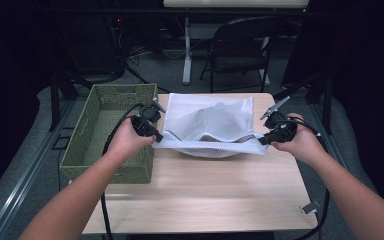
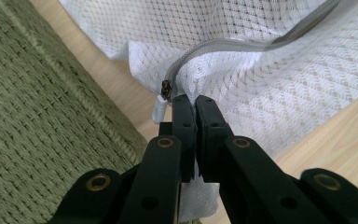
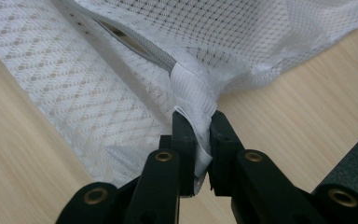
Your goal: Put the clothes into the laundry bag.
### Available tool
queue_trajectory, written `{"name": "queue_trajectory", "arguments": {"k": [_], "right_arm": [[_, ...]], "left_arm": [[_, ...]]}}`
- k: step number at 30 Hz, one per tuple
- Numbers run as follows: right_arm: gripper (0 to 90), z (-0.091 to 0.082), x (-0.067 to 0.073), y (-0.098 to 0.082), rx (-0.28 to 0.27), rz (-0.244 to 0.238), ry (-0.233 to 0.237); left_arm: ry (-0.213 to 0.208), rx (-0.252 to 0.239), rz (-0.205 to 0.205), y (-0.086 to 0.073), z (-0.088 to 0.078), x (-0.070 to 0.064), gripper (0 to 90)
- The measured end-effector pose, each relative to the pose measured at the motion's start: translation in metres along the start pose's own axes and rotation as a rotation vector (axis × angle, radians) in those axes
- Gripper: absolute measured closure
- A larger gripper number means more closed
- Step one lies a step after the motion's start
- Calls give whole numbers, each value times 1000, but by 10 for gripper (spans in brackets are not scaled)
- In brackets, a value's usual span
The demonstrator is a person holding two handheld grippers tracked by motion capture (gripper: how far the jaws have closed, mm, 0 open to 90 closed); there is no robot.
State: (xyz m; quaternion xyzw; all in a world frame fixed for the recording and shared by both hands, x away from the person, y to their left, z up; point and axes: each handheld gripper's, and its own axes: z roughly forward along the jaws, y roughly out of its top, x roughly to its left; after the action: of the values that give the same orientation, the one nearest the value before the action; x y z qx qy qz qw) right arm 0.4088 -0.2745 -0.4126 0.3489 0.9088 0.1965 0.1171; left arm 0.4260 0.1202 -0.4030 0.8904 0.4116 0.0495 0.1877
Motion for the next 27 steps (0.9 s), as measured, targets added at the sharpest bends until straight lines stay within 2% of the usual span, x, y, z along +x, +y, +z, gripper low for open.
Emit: {"name": "queue_trajectory", "arguments": {"k": [8, 17, 27], "right_arm": [[831, -10, -2, 4, -34, 3, -12], [832, -17, -4, 6, -37, 1, -19], [832, -23, -8, 10, -53, 8, -32]], "left_arm": [[2, -26, -11, 1, -9, 1, 875], [10, -35, -8, 6, -18, 3, 875], [22, -63, -22, 11, -28, 6, 881]]}}
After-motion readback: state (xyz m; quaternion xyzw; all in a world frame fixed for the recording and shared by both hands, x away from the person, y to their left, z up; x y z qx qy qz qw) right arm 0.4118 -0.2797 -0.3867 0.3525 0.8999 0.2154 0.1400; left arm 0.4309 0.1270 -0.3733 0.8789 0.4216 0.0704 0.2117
